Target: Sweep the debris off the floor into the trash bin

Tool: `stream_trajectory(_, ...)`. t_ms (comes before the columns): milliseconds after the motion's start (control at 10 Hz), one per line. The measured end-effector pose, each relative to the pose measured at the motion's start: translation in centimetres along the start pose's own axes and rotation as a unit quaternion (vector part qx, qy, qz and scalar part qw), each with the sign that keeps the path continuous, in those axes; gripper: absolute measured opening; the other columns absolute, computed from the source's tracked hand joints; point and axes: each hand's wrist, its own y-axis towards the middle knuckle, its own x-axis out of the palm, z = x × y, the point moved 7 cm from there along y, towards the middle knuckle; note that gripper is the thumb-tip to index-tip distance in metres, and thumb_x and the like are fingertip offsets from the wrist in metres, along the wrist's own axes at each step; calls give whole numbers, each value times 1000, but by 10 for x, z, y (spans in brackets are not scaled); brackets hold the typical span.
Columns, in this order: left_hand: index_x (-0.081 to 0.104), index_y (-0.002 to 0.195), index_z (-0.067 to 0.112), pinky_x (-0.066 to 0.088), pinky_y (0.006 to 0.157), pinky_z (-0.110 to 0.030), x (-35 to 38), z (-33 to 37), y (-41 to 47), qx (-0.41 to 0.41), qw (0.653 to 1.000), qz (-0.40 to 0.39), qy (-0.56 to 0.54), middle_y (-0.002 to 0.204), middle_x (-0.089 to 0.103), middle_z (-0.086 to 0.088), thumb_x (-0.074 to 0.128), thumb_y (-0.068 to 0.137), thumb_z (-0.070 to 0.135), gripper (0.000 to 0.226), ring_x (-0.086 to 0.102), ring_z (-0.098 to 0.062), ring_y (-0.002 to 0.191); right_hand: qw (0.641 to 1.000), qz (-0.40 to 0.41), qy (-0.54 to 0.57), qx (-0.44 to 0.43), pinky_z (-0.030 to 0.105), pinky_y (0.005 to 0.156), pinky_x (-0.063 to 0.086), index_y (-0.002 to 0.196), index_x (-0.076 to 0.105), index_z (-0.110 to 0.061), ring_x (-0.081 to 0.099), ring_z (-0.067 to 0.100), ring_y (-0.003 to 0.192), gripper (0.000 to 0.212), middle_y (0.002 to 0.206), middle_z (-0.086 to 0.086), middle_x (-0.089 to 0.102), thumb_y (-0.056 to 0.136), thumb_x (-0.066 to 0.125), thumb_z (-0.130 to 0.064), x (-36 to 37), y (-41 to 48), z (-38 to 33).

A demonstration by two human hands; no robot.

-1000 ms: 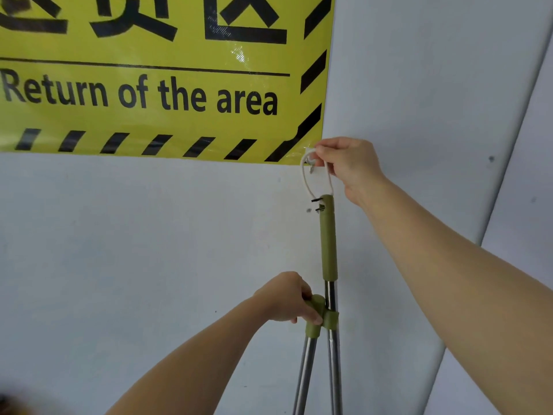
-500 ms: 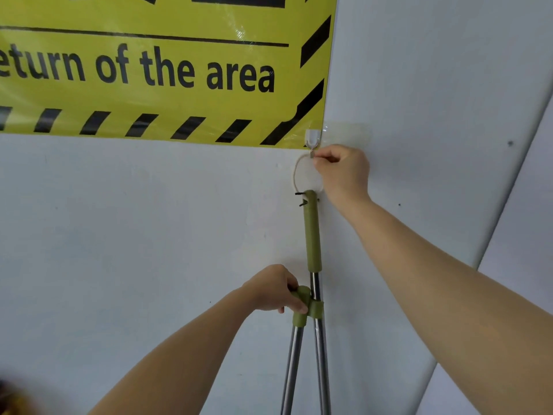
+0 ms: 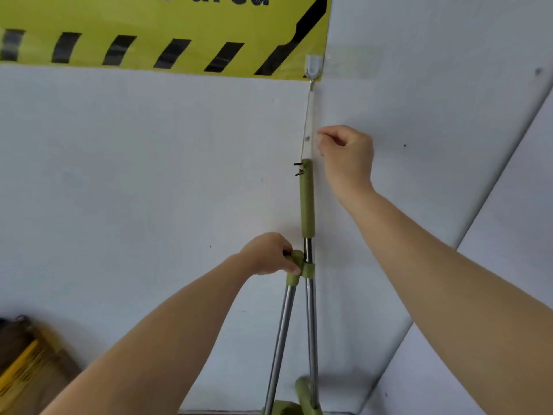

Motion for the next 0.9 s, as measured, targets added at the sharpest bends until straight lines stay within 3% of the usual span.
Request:
stream_trajectory(100, 62, 74, 12, 36, 58, -27, 5, 1, -4, -1, 999, 1, 34, 62, 48, 4, 74, 77, 36, 28, 46, -16, 62, 999, -10, 24, 22, 22, 67, 46, 79, 70, -13, 54, 12, 66, 16, 61, -9, 58, 86, 57, -7, 0, -15, 11)
stream_trajectory(300, 52, 82, 17, 37, 65, -30, 6, 6, -20, -4, 985, 34, 169, 74, 51, 4, 61, 85, 38, 22, 51, -20, 74, 994, -69, 47, 75, 26, 71, 53, 85, 68, -15, 57, 13, 68, 14, 68, -4, 61, 92, 56, -13, -2, -50, 27)
stream_trajectory(400, 55, 95, 17, 38, 83, -32, 6, 9, -29, -17, 979, 67, 194, 94, 63, 0, 56, 84, 30, 17, 56, -24, 88, 991, -86, 49, 92, 19, 65, 51, 86, 68, -14, 56, 8, 63, 13, 68, -5, 62, 92, 57, -16, -4, -64, 33)
stream_trajectory(500, 52, 125, 14, 34, 99, -35, 1, 9, -40, -33, 974, 101, 201, 120, 61, -3, 55, 88, 32, 42, 54, -25, 112, 989, -98, 49, 105, 13, 60, 46, 87, 70, -13, 54, 5, 61, 13, 66, -8, 60, 90, 58, -19, -8, -75, 37)
stream_trajectory(600, 39, 142, 15, 28, 109, -37, -2, 12, -58, -43, 982, 111, 145, 140, 49, -4, 56, 91, 33, 57, 43, -24, 130, 987, -103, 55, 113, 18, 62, 43, 83, 67, -14, 52, 5, 61, 12, 64, -9, 58, 90, 57, -18, -14, -84, 40)
stream_trajectory(700, 34, 147, 14, 25, 112, -37, -10, 19, -82, -63, 986, 144, 62, 147, 42, -6, 56, 93, 32, 61, 37, -26, 135, 986, -105, 65, 116, 22, 67, 44, 83, 66, -15, 52, 5, 62, 11, 65, -9, 58, 90, 57, -18, -21, -92, 38)
stream_trajectory(800, 37, 145, 16, 31, 112, -38, -20, 25, -104, -72, 975, 202, -61, 147, 42, -4, 57, 93, 34, 59, 37, -25, 135, 983, -113, 80, 117, 24, 67, 44, 81, 66, -14, 52, 8, 63, 13, 65, -7, 57, 89, 58, -19, -24, -99, 33)
stream_trajectory(900, 42, 142, 18, 35, 105, -29, -34, 40, -126, -56, 943, 282, -167, 143, 46, 2, 59, 92, 35, 56, 43, -18, 130, 981, -121, 95, 122, 29, 69, 46, 81, 67, -9, 52, 13, 66, 20, 69, 1, 59, 90, 59, -24, -26, -108, 27)
